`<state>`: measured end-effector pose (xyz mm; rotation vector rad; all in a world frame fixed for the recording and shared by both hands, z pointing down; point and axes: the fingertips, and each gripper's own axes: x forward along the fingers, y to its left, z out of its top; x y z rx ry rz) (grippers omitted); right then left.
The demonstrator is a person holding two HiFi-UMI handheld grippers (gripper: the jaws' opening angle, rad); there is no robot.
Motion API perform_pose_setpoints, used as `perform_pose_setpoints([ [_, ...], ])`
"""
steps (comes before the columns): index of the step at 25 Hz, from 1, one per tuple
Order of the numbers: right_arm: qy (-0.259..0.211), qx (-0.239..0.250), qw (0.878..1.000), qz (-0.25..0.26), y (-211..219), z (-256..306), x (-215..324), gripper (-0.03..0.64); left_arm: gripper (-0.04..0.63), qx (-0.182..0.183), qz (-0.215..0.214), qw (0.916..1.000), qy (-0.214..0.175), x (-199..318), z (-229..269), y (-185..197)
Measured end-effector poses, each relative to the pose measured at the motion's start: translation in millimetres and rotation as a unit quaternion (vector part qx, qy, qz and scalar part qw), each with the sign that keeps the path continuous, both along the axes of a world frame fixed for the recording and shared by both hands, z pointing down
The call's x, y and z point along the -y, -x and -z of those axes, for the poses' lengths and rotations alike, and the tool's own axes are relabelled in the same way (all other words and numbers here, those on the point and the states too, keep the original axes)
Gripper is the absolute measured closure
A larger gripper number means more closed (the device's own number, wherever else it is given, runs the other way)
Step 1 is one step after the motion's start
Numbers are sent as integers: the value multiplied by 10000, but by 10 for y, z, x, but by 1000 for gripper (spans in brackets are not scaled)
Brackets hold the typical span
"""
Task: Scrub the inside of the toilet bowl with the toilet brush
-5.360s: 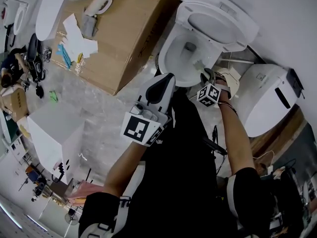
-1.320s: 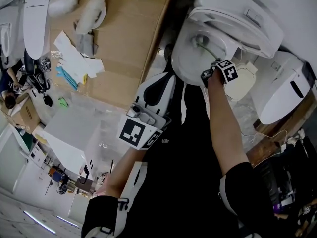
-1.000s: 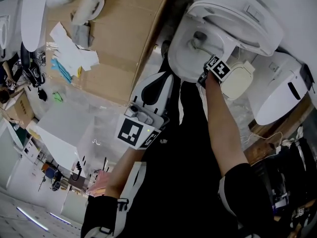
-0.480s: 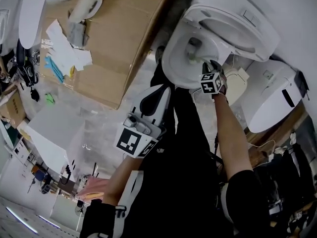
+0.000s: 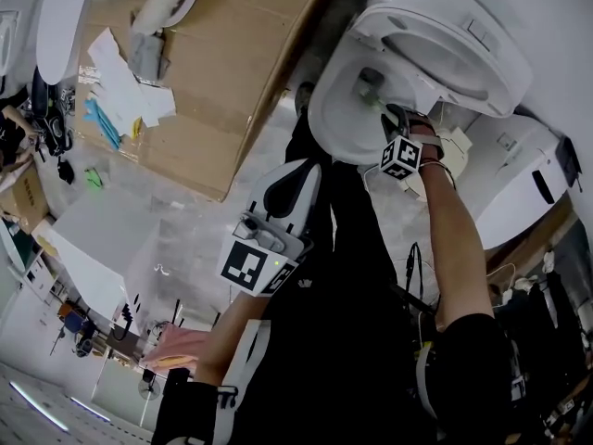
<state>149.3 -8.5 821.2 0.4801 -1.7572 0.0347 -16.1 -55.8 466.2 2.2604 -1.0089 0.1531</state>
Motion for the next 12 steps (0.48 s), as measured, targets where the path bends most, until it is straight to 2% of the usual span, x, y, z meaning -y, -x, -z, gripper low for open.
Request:
perform_pose_setpoints([
  [3,-141,-201,9966,789,41,-3,48,491,588,6,35,10000,25,32,-23,53],
  [7,-255,-453,9838,1714,30,-24,138,491,587,-21,83,9999,61,100,-59,99],
  [12,-314,-721,9518,2966,137,-18,188,491,587,-65,181,9998,75,204,-54,170],
])
